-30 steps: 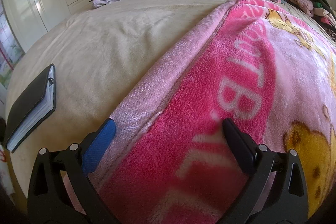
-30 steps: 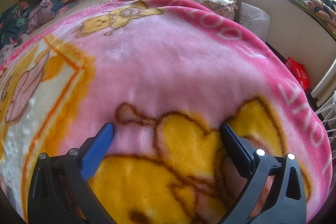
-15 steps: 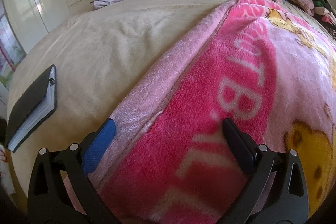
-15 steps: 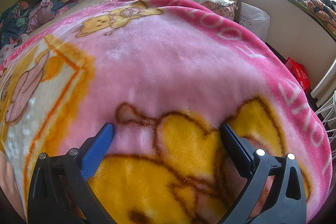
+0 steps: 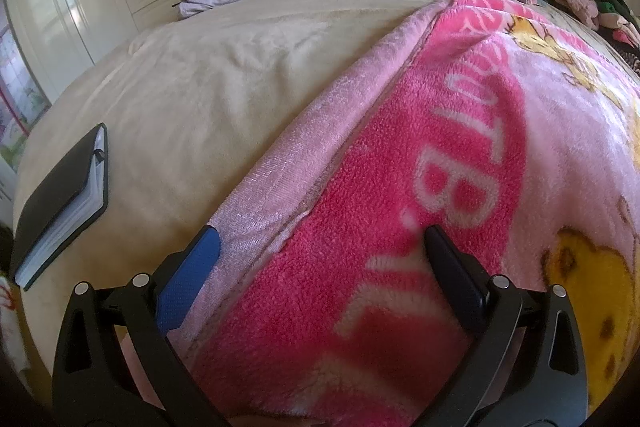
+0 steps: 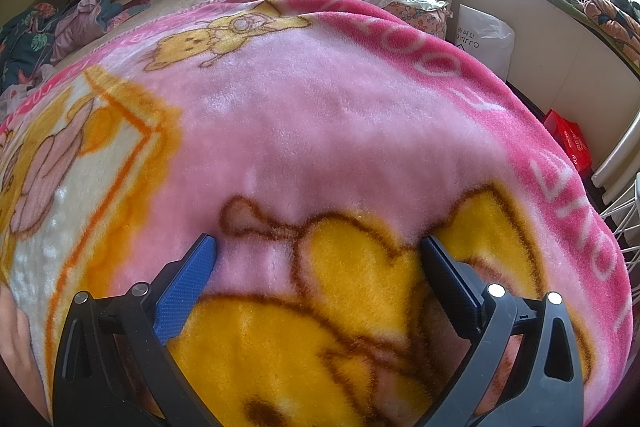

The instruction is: Organize jewelry

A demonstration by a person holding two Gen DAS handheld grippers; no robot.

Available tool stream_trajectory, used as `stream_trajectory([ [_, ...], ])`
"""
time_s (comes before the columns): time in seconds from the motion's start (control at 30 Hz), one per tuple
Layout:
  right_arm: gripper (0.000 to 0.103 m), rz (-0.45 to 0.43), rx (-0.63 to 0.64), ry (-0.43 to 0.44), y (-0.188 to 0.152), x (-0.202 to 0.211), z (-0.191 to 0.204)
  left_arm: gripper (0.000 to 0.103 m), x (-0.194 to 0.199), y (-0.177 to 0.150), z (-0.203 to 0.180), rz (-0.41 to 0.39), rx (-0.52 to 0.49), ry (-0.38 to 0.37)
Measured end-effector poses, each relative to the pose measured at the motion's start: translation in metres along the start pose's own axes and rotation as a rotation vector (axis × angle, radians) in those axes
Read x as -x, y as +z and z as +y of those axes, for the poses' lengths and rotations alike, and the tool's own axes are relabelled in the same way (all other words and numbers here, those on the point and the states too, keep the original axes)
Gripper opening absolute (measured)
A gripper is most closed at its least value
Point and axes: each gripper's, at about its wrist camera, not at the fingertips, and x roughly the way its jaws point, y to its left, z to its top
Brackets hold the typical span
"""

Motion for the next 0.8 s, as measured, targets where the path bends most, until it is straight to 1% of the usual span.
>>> stream_trajectory([
  [0.8,0.098,0.0,0.0,0.0,-0.0001,0.0001,-0.0001,0.093,0.0003,-0.0005,-0.0014,-0.001,-0.002,0.003],
])
